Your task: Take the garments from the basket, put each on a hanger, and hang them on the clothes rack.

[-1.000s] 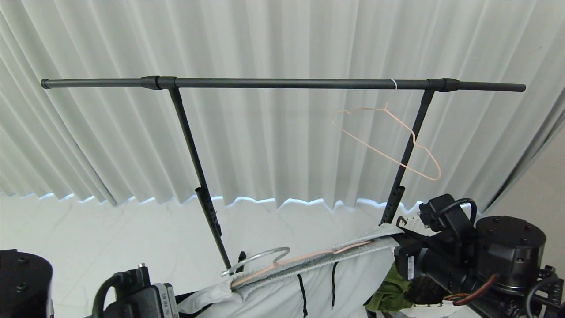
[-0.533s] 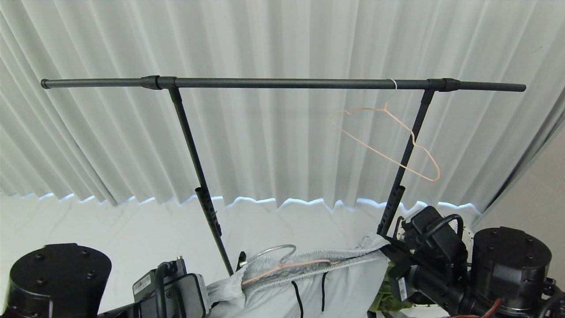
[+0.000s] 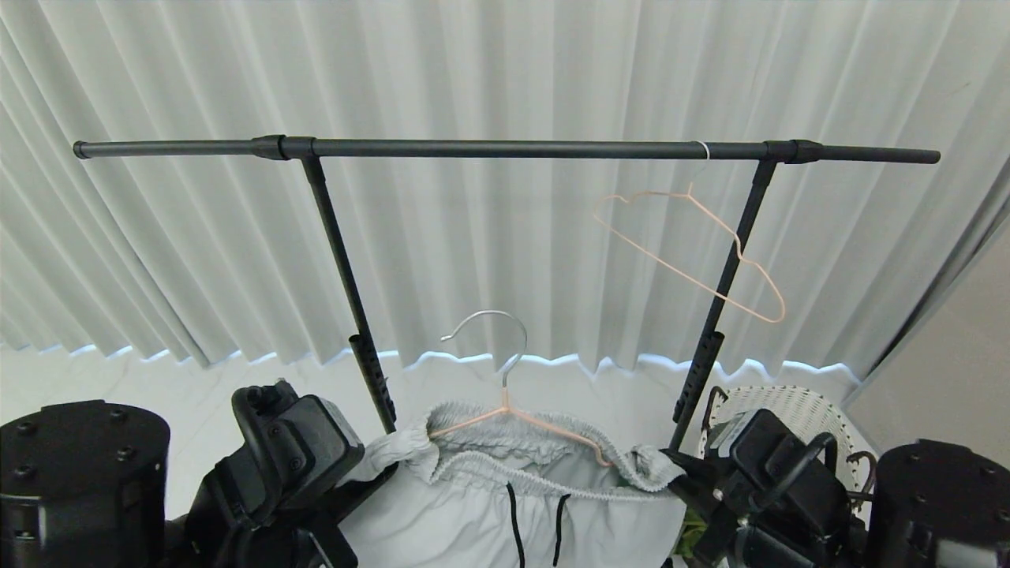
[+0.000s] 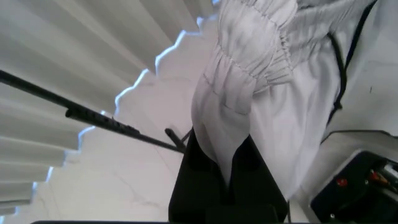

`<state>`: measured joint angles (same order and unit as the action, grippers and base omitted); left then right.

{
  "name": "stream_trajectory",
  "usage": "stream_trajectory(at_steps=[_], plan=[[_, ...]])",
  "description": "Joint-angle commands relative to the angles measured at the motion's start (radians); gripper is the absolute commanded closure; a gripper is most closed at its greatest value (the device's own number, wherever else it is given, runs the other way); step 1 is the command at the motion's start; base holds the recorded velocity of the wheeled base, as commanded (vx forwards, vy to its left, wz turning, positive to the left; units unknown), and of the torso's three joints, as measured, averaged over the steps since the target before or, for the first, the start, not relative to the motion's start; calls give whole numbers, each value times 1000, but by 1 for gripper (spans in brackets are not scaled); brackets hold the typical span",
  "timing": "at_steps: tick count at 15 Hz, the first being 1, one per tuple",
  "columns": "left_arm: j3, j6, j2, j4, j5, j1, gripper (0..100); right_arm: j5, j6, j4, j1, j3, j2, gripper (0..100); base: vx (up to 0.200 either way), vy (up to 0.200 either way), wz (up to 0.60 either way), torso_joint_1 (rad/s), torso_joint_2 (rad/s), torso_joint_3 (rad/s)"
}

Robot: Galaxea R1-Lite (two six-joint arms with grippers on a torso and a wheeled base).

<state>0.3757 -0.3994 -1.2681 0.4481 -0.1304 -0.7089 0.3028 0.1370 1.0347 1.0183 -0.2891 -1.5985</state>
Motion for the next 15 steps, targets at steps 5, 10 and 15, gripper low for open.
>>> stream_trajectory(at_steps=[5, 10, 15], plan=[[-23, -1, 6, 95, 2, -44, 100, -4, 3, -8, 20, 22, 37, 0, 0, 0, 0, 0, 0, 0], [-104, -7, 22, 221, 12, -96, 100, -11, 3, -84, 6, 21, 104, 0, 0, 0, 0, 0, 0, 0], [-92, -9, 22, 244, 57, -96, 100, -215, 26, -594, -96, -262, 282, 0, 0, 0, 0, 0, 0, 0]])
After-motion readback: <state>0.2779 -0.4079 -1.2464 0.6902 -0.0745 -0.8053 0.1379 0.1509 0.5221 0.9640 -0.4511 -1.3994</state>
